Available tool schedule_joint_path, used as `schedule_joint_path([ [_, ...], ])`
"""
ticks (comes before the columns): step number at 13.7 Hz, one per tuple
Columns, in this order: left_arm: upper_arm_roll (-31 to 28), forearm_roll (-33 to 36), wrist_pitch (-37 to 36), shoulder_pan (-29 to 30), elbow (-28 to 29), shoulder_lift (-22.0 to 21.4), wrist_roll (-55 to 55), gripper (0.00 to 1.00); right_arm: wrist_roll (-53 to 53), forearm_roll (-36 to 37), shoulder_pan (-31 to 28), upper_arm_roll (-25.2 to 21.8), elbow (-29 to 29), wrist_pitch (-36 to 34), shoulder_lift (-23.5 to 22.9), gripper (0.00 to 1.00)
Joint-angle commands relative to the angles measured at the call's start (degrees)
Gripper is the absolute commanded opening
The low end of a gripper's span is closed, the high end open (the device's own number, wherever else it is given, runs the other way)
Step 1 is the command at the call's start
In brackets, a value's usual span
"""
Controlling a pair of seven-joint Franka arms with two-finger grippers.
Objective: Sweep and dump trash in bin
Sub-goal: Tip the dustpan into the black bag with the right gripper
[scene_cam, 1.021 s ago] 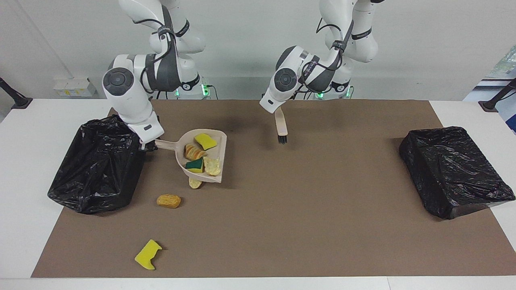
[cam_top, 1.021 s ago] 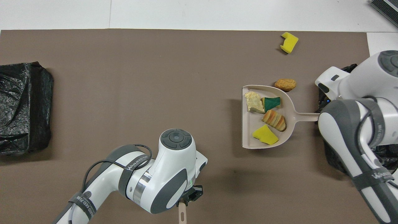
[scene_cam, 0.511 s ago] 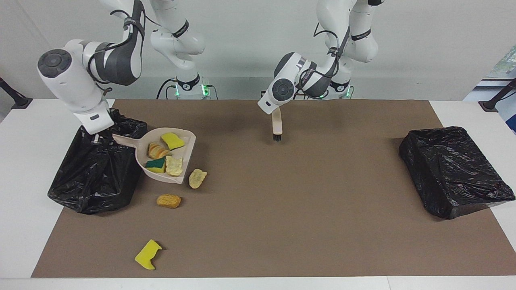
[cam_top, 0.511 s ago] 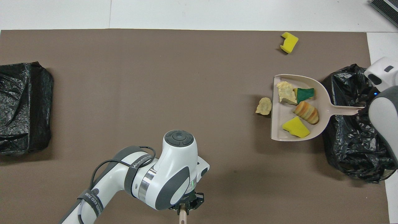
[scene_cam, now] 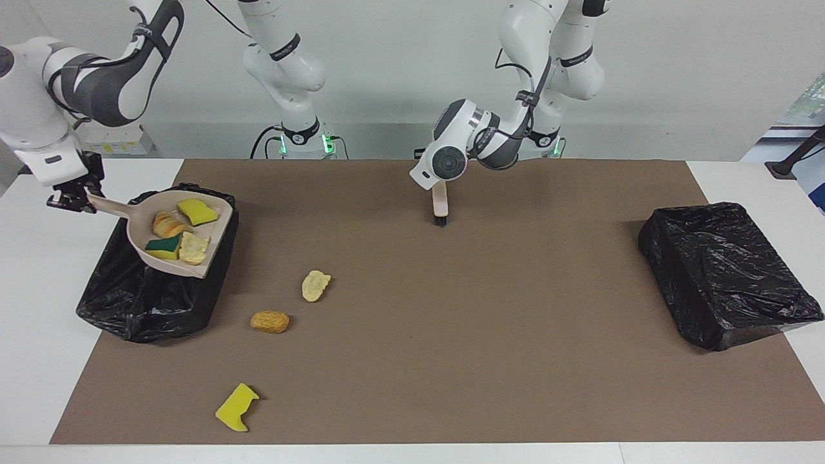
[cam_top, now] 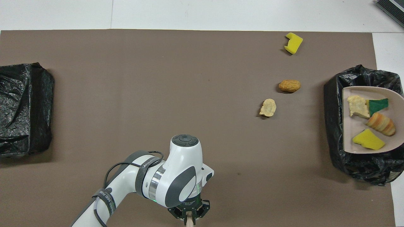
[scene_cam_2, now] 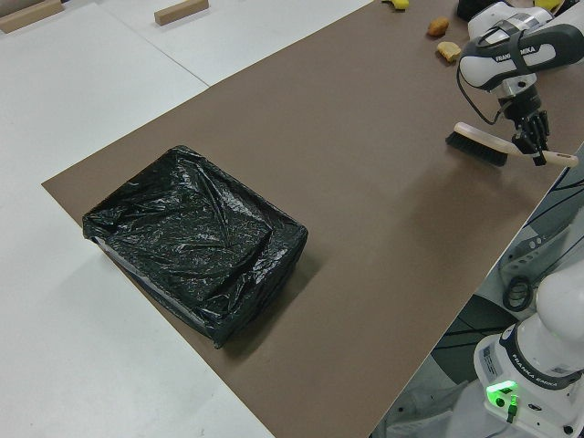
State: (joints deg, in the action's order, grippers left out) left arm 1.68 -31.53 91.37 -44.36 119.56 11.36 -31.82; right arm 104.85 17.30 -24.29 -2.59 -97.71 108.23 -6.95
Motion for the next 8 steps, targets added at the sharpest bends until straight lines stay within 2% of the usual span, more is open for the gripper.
schedule_joint_path([
  [1,-0.27,-1.6,4.68,-2.3,3.65,-2.03,-0.52,0.0,-0.95,5.27,-1.03,0.75,1.55,2.33,-0.96,0.0],
  [4,-0.36,-1.51,4.17,-2.22,4.28,-2.39,-0.17,0.02,-1.76,10.37,-0.06,0.92,8.05,0.59,-4.64,0.0],
  [5,-0.36,-1.51,4.08,-2.31,4.28,-2.3,-0.17,0.2,-1.93,11.43,0.03,1.01,8.15,0.32,-4.65,0.0],
  [7,-0.45,-1.43,3.64,-1.79,4.19,-2.39,0.18,0.36,-2.02,13.97,0.12,0.92,8.06,-0.64,-4.48,0.0],
  [8,-0.62,-1.43,3.29,-1.78,4.1,-2.65,0.18,0.52,-2.98,16.78,0.38,0.92,8.06,-2.39,-4.47,0.0],
])
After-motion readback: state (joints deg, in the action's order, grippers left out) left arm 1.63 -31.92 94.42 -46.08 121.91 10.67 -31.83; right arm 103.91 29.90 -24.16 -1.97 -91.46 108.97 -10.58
